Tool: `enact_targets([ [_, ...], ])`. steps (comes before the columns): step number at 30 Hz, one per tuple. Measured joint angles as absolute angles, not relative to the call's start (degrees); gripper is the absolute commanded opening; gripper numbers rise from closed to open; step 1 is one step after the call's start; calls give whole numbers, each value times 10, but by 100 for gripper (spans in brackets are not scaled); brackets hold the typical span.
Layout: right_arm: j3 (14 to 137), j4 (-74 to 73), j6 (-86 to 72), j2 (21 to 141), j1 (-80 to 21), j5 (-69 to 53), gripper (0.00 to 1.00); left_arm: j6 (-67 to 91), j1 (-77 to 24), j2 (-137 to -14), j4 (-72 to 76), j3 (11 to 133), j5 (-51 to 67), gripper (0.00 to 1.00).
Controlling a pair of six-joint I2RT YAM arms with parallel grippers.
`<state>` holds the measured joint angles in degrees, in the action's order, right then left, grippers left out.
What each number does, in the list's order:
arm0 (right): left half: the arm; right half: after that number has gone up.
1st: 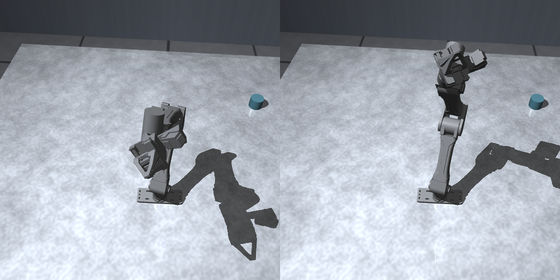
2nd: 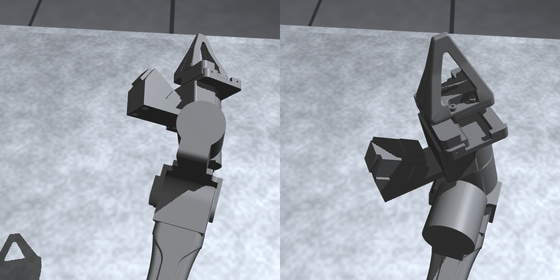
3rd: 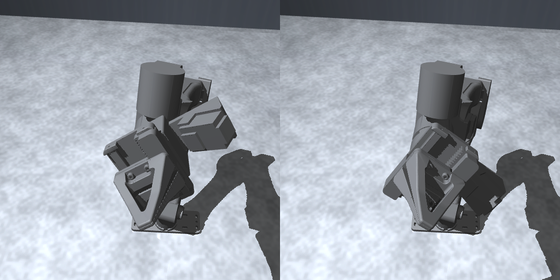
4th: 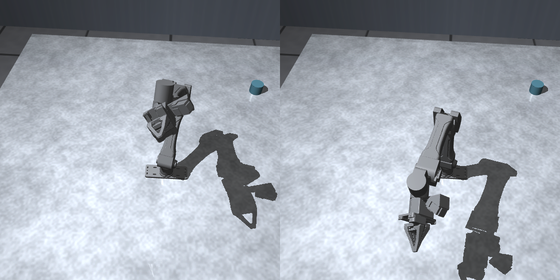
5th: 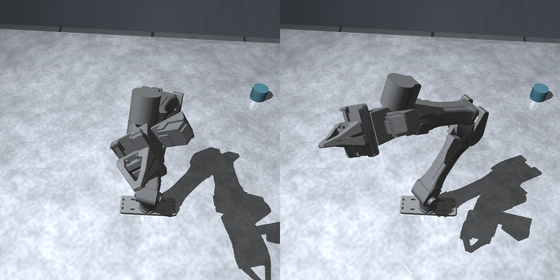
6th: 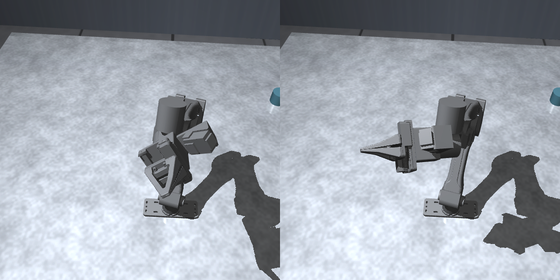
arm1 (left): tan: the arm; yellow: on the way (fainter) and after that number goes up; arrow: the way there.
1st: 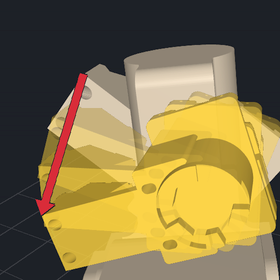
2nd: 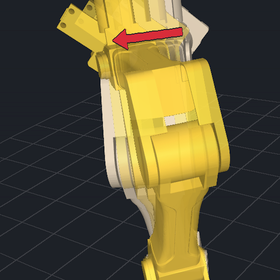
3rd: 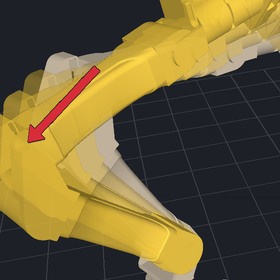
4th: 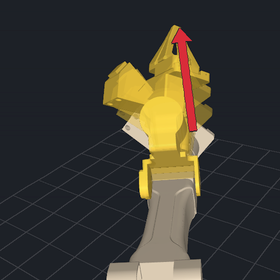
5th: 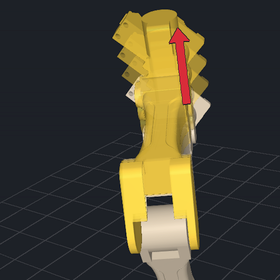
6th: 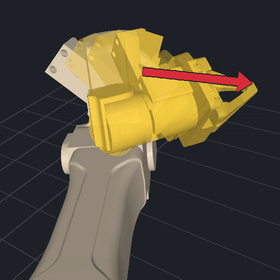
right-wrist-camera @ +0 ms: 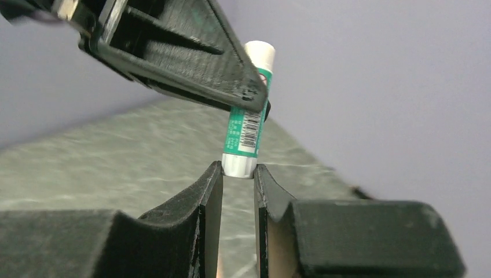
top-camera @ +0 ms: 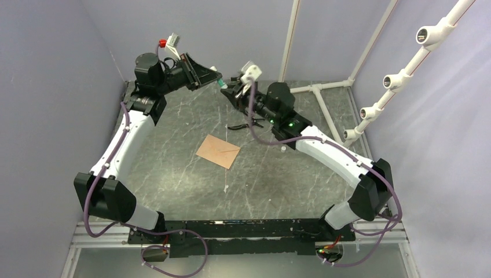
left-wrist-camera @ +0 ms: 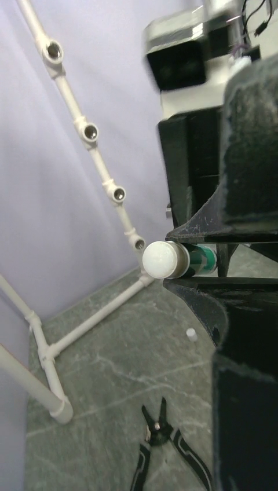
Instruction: Place the letter into the envelope and seal it
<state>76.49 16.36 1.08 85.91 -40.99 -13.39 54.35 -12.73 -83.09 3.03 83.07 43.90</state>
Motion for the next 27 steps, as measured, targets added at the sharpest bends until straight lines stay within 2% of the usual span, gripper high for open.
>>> enact_targets([
  [3, 765, 151, 154, 861, -449, -37, 2, 507, -127, -832, -19, 847, 427, 3],
  [5, 764, 151, 219, 864, -469, 18, 8, 486, -128, -832, -39, 855, 422, 2],
  [6, 763, 152, 241, 865, -475, 36, 20, 476, -128, -832, -49, 858, 422, 2],
  [7, 761, 150, 271, 864, -478, 56, 55, 447, -132, -832, -62, 863, 422, 2],
  [9, 762, 133, 254, 861, -471, 31, 67, 429, -133, -832, -69, 866, 428, 2],
  [16, 762, 51, 57, 781, -351, -190, 71, 290, -135, -825, -89, 870, 515, 2],
  [21, 769, 57, -42, 754, -356, -308, 71, 238, -135, -808, -57, 865, 611, 2],
  [27, 807, 55, -109, 805, -359, -402, 71, 235, -135, -805, -4, 863, 692, 3],
])
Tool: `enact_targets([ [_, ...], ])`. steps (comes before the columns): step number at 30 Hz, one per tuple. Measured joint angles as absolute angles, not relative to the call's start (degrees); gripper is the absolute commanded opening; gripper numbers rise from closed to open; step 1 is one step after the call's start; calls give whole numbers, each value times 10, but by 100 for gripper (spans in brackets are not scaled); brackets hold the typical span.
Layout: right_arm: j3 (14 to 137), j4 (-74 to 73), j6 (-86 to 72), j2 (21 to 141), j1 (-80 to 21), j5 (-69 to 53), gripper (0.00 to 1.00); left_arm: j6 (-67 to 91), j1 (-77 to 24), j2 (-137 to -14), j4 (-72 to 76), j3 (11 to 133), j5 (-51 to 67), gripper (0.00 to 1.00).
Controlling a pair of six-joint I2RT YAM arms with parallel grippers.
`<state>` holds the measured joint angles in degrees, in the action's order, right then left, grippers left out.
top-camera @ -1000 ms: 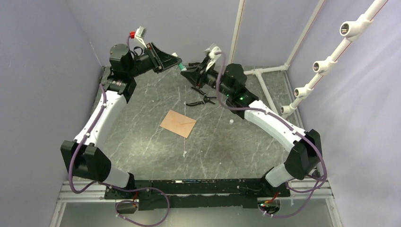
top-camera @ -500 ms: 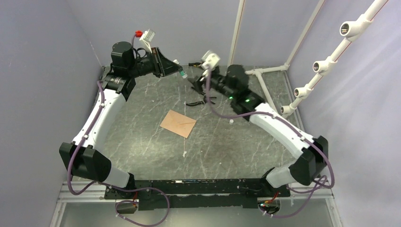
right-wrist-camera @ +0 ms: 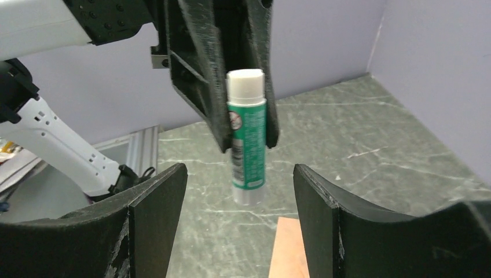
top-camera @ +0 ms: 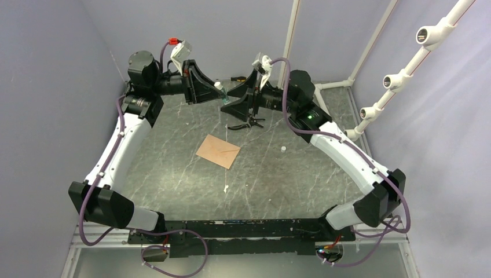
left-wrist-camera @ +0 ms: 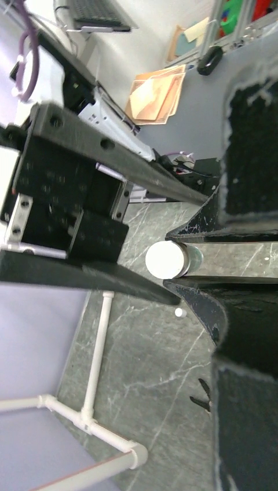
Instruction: Place the letter into the envelope and seal it
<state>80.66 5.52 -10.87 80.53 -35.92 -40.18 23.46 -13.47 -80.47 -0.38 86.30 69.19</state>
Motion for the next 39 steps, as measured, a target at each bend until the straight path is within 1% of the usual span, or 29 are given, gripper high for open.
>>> enact_targets([
  [3, 820, 49, -127, 827, -359, -416, 66, 244, -135, -804, 25, 856, 720, 3],
  [5, 830, 44, -136, 836, -359, -425, 58, 249, -135, -804, 34, 854, 731, 2],
  [6, 838, 41, -141, 842, -359, -430, 51, 250, -135, -804, 37, 854, 736, 2],
  [10, 868, 44, -162, 864, -359, -458, 16, 253, -135, -801, 46, 854, 734, 2],
  [12, 871, 48, -165, 867, -360, -468, 5, 270, -132, -801, 50, 854, 734, 2],
  [13, 871, 53, -171, 870, -360, -475, 2, 281, -131, -799, 51, 854, 732, 3],
  [14, 871, 61, -177, 872, -359, -480, 0, 290, -131, -798, 53, 854, 727, 5],
  [15, 871, 69, -183, 874, -359, -479, 0, 300, -131, -798, 59, 852, 720, 10],
  [16, 869, 80, -195, 874, -358, -478, 0, 313, -131, -796, 68, 849, 711, 13],
  [18, 854, 119, -223, 874, -357, -470, 0, 339, -132, -791, 91, 840, 691, 24],
  [21, 822, 198, -278, 874, -357, -456, 0, 383, -132, -785, 136, 818, 665, 34],
  [26, 799, 269, -346, 880, -357, -434, 0, 463, -135, -785, 220, 783, 621, 42],
  [27, 799, 282, -358, 884, -358, -433, 0, 477, -135, -785, 235, 779, 614, 42],
  [28, 799, 291, -366, 886, -358, -432, 0, 489, -135, -785, 248, 776, 609, 37],
  [30, 799, 312, -386, 891, -358, -432, 0, 518, -135, -785, 278, 768, 598, 10],
  [31, 800, 319, -394, 893, -358, -429, 1, 530, -136, -785, 299, 762, 595, 3],
  [33, 800, 337, -412, 899, -357, -430, 19, 550, -136, -785, 317, 759, 589, 3],
  [34, 800, 342, -417, 900, -356, -429, 31, 556, -136, -786, 322, 758, 586, 2],
  [35, 800, 344, -421, 900, -356, -429, 40, 559, -136, -786, 323, 758, 585, 3],
  [36, 799, 344, -425, 901, -356, -429, 44, 561, -136, -786, 323, 758, 585, 2],
  [39, 796, 344, -431, 900, -356, -431, 47, 557, -136, -786, 321, 758, 583, 2],
])
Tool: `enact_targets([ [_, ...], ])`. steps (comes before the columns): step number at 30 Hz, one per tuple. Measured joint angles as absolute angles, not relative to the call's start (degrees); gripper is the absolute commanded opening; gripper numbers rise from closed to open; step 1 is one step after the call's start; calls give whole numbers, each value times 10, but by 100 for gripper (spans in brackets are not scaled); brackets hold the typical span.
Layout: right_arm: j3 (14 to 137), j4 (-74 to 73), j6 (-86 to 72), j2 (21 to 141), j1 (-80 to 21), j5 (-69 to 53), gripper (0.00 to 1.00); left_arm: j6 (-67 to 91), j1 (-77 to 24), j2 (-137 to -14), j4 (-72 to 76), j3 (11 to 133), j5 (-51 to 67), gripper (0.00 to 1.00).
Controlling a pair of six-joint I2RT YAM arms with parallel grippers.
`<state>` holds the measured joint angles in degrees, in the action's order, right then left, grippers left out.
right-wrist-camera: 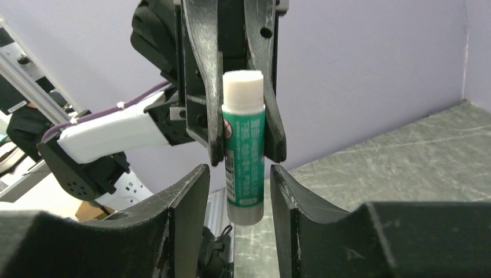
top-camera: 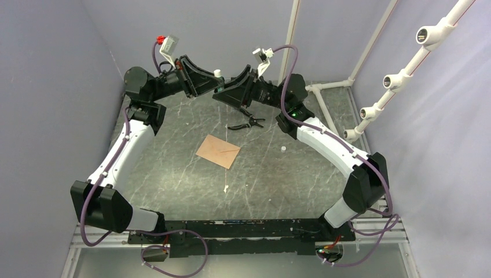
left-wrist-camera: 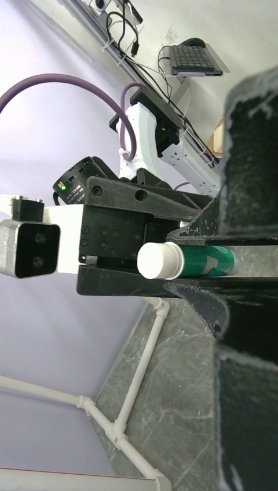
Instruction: Place the letter into the envelope and seal it
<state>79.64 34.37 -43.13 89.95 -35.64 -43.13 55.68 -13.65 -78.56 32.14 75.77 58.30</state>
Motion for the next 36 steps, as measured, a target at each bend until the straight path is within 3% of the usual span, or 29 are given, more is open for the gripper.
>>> enact_targets([
  [4, 776, 343, -436, 895, -356, -440, 45, 541, -136, -786, 310, 758, 583, 2],
  [9, 762, 342, -444, 892, -350, -442, 23, 532, -136, -786, 298, 758, 585, 2],
  [12, 762, 343, -446, 892, -350, -443, 16, 533, -136, -786, 295, 758, 585, 3],
  [14, 762, 343, -446, 892, -350, -443, 13, 534, -136, -786, 296, 758, 585, 8],
  [18, 762, 343, -450, 892, -350, -441, 11, 536, -136, -786, 296, 758, 585, 34],
  [23, 764, 356, -467, 893, -350, -434, 7, 543, -136, -785, 298, 752, 585, 40],
  [32, 768, 379, -492, 901, -350, -432, 7, 587, -138, -785, 352, 723, 586, 36],
  [36, 769, 386, -498, 905, -350, -440, 9, 588, -139, -785, 354, 722, 586, 14],
])
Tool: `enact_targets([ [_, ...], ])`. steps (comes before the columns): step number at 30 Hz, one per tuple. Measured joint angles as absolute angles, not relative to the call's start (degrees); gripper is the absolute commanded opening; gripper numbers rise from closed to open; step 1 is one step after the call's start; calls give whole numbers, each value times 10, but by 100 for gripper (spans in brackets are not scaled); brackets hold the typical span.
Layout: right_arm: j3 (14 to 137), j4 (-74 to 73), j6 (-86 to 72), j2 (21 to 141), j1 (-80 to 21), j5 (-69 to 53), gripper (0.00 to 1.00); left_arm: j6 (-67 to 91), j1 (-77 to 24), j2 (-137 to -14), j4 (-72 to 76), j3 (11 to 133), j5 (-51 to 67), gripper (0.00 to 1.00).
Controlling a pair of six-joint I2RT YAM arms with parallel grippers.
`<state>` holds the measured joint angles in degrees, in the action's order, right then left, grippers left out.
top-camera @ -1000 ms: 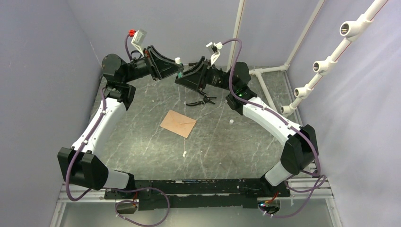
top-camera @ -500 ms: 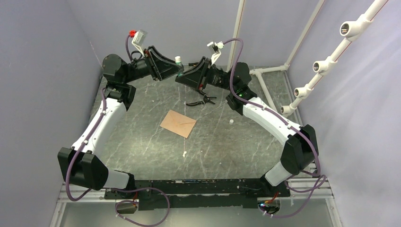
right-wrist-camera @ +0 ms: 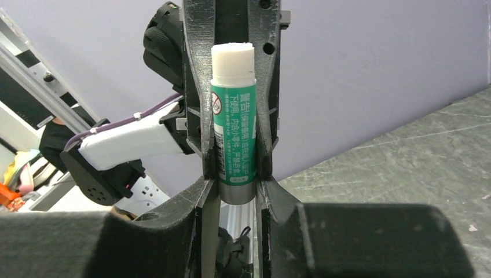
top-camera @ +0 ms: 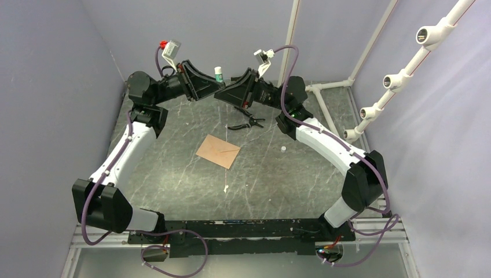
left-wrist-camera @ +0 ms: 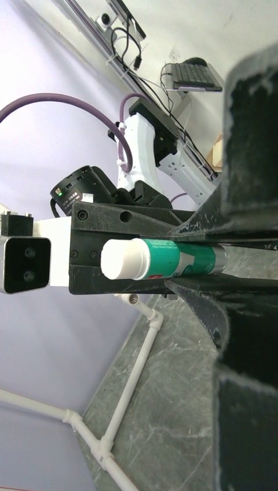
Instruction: Place the letter into the envelope and seal it
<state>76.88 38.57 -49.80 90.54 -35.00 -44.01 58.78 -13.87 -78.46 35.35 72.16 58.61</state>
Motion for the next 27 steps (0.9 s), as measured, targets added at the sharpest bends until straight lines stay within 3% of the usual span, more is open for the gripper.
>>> enact_targets([
  [3, 770, 390, -500, 908, -350, -446, 19, 588, -139, -785, 354, 721, 586, 3],
  [8, 770, 384, -492, 907, -348, -455, 66, 579, -141, -785, 347, 721, 586, 2],
  [11, 761, 352, -470, 898, -348, -455, 77, 545, -143, -783, 306, 722, 582, 2],
  [18, 709, 163, -371, 820, -318, -425, 80, 379, -143, -770, 94, 747, 524, 2],
  [23, 705, -71, -308, 770, -281, -205, 79, 265, -143, -757, -46, 751, 469, 3],
  [27, 711, -236, -299, 801, -265, -24, 78, 216, -143, -753, -106, 744, 446, 2],
])
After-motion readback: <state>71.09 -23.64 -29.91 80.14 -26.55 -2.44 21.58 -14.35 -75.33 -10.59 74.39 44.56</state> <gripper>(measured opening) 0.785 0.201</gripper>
